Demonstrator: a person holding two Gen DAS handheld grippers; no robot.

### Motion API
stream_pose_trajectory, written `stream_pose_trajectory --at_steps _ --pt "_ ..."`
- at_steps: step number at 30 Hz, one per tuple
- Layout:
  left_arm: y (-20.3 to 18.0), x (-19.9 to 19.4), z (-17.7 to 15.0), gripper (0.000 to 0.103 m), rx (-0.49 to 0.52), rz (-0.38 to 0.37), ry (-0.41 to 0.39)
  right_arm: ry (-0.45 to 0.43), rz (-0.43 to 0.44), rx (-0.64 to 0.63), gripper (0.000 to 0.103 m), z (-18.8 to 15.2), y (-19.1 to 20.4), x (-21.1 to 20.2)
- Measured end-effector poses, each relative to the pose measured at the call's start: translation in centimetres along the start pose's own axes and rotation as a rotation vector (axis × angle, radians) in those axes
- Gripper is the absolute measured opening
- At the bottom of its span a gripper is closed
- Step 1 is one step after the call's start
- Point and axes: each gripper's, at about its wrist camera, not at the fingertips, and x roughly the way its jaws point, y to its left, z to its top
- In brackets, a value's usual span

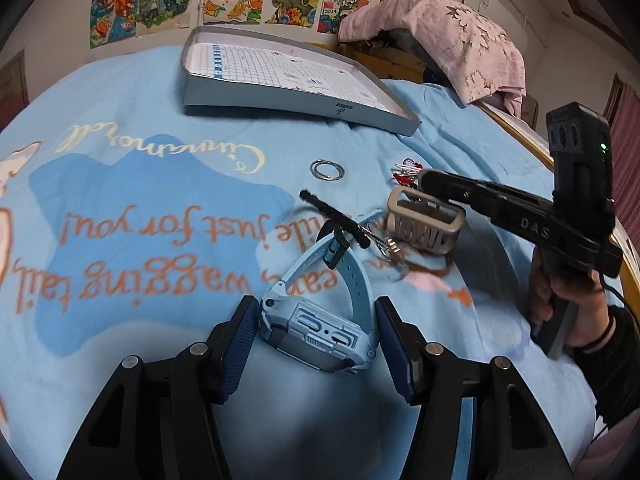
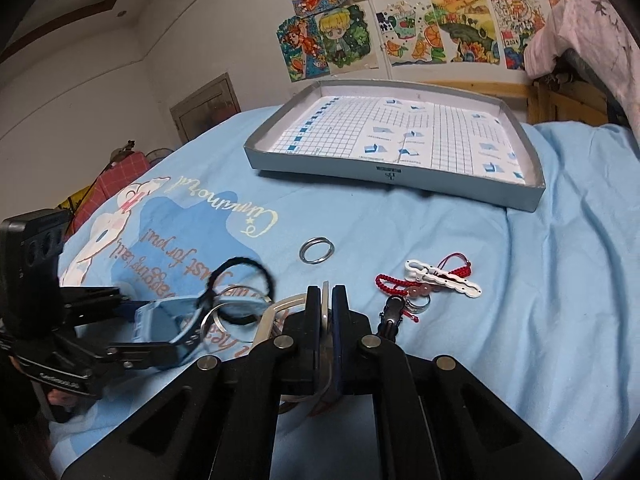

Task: Organize jewelry
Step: 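Carry the smartwatch into the grey tray with the left tool while the right tool places the claw clip there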

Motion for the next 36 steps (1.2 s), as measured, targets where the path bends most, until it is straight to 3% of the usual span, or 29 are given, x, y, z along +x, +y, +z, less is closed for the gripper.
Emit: stream_pose_trajectory --at_steps 4,11,15,20,27,36 --pt "0.4 -1.2 0.0 0.057 -0.013 0.019 0.001 -0.013 -0.007 -0.019 0.005 0.0 0.4 -0.3" --pt "0.8 -2.3 2.6 0.056 -0.042 0.054 -0.066 -0.038 -0.008 -0.019 0.005 0.3 0.4 -0.8" --pt "0.5 -3.0 3.3 0.056 0.015 0.128 -0.105 -0.049 -0.003 -0.005 0.005 0.2 0.0 -1.0" --pt "2.6 -4.4 3.8 0.056 -0.033 0.162 -0.148 -0.053 0.000 0.000 0.005 0.2 -0.1 -1.0" --pt "4.2 -4.0 5.4 0.056 -0.101 0.156 -0.211 -0.065 -0.005 -0.023 0.005 1.2 0.3 -0.6" --pt "5.0 -3.0 10.5 0.056 -0.171 0.099 -0.332 -0.153 -0.037 -0.037 0.005 6.0 -0.4 0.9"
